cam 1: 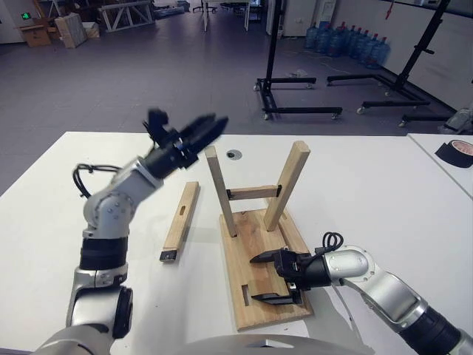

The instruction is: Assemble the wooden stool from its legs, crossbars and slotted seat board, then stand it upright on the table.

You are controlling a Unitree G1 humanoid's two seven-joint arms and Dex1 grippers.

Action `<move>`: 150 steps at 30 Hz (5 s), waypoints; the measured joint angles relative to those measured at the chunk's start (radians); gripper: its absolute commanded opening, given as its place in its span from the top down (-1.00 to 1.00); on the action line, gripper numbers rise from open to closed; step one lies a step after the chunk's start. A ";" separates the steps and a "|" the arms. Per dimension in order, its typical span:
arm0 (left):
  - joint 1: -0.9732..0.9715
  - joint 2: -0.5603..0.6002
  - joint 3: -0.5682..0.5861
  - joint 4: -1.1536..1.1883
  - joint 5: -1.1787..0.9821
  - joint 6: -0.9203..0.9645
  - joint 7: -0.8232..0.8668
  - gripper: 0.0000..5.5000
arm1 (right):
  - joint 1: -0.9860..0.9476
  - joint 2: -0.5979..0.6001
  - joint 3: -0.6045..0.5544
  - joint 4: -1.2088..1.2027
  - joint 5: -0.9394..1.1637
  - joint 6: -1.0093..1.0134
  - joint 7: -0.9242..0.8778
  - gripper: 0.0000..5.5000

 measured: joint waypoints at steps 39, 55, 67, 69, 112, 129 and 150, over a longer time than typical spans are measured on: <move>0.137 -0.019 -0.092 -0.107 0.050 0.032 0.159 -0.41 | 0.034 -0.057 -0.109 -0.084 0.025 0.077 -0.082 -0.39; 0.148 -0.078 -0.127 -0.058 0.170 0.032 0.131 -0.41 | -0.292 0.137 -0.741 -0.072 0.624 0.292 -0.399 -0.39; 0.129 -0.088 -0.170 0.000 0.297 0.019 0.061 -0.41 | -0.331 0.338 -0.479 0.025 0.203 0.200 -0.635 -0.39; 0.122 -0.085 -0.169 0.002 0.319 0.012 0.050 -0.41 | -0.329 0.345 -0.451 0.003 0.170 0.207 -0.644 -0.39; 0.113 -0.068 -0.144 0.070 0.475 -0.086 -0.028 -0.41 | -0.361 0.454 -0.367 -0.042 -0.125 0.246 -0.655 -0.39; 0.195 -0.027 0.064 -0.181 0.383 -0.062 0.078 -0.41 | -0.359 0.533 -0.666 -0.222 0.371 0.345 -0.600 -0.39; 0.526 0.160 0.194 0.370 0.765 -0.294 0.178 -0.41 | 0.194 0.323 -0.448 -0.300 0.480 0.348 -0.277 -0.39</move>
